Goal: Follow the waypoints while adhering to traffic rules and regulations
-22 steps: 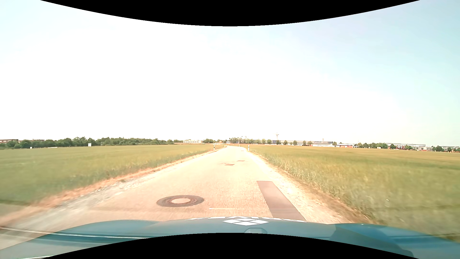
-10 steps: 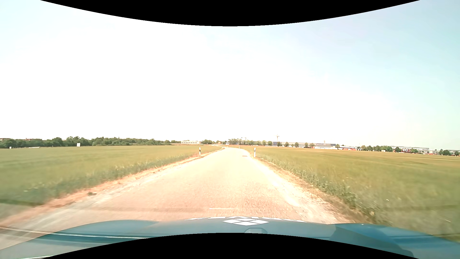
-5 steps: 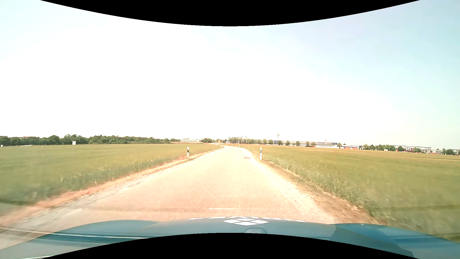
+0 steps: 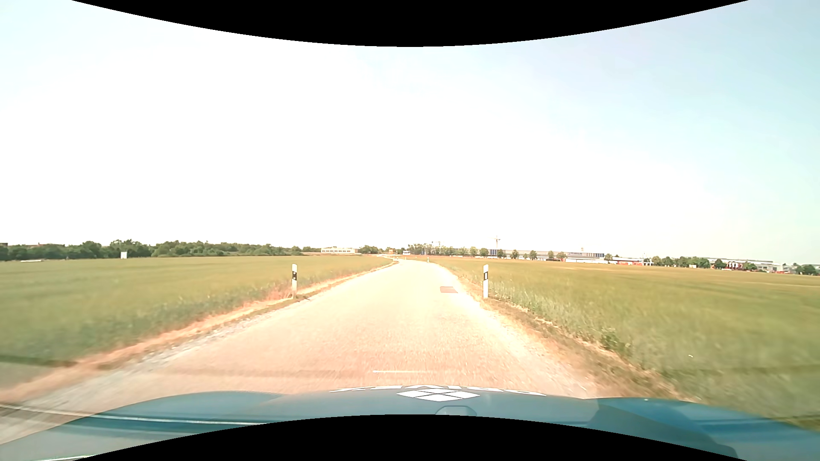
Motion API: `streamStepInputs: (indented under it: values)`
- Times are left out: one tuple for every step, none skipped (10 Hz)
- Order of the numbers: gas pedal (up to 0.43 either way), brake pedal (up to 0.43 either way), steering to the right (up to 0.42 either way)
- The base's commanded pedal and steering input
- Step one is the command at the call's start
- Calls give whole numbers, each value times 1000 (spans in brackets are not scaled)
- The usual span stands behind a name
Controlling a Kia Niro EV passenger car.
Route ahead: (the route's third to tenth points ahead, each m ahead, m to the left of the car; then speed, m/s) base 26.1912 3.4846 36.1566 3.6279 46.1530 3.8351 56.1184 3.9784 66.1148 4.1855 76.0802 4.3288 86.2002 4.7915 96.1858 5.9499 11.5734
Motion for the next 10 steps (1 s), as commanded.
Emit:
streamStepInputs:
  values:
    - [0, 0, -1]
    - [0, 0, -1]
    - [0, 0, -2]
    - [0, 0, -1]
    - [0, 0, -1]
    - [0, 0, -1]
    - [0, 0, -1]
    - [0, 0, -1]
    - [0, 0, 0]
    - [0, 0, 0]
